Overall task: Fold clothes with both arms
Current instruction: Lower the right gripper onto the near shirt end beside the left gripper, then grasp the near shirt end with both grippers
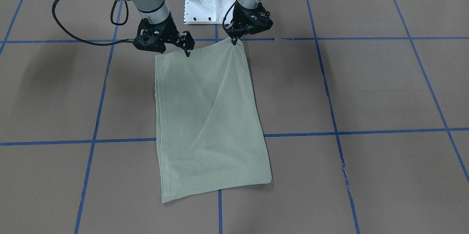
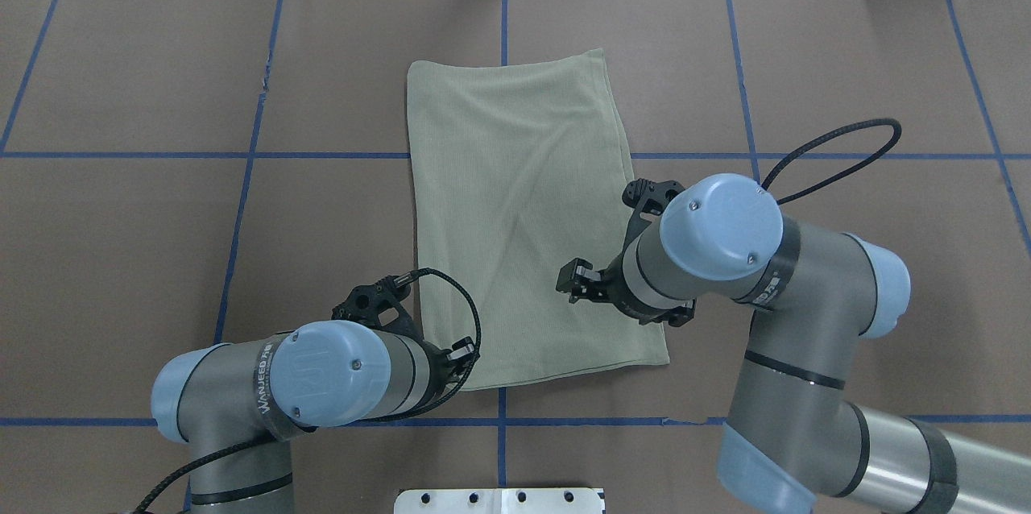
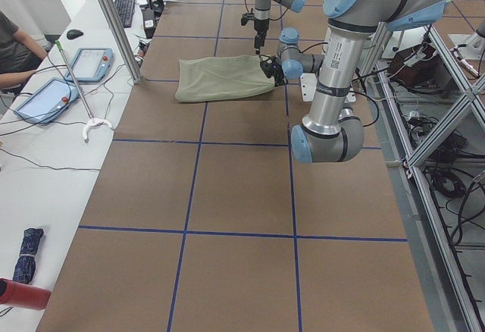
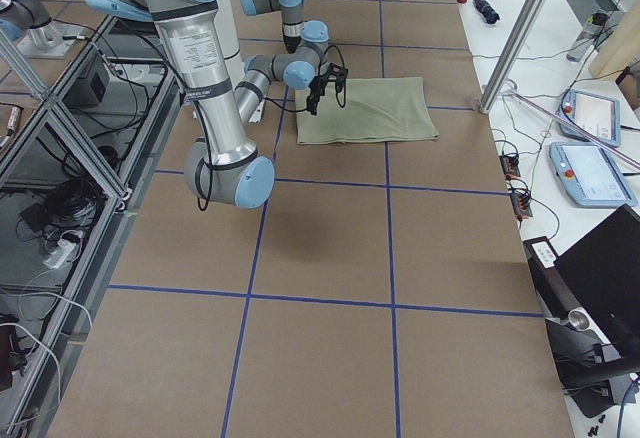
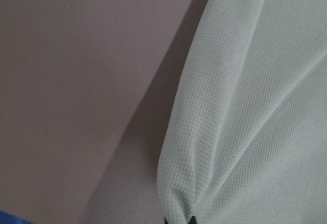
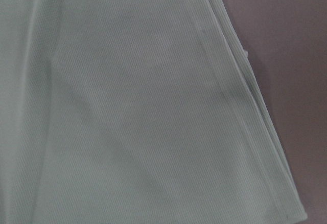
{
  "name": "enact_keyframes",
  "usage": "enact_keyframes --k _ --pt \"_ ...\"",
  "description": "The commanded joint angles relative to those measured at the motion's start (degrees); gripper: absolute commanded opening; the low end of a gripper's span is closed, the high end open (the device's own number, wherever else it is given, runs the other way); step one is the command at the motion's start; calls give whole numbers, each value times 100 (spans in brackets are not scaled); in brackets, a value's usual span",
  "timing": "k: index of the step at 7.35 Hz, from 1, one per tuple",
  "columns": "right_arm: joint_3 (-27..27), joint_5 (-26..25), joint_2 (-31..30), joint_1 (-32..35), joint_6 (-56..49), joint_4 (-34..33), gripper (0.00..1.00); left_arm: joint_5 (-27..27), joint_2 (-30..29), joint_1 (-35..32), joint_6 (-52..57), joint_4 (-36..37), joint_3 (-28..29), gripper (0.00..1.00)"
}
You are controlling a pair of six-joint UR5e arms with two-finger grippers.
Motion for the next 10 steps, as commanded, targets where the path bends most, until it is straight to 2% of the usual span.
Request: enact_keyframes --k 1,5,10 --pt "-60 -488 -177 -501 603 -5 100 -7 -58 3 0 4 6 0" --pt "-402 -498 -231 -573 824 31 100 -7 -85 12 -9 4 6 0" --pt "-481 -490 -223 -573 816 39 100 -7 -85 21 0 4 -3 0"
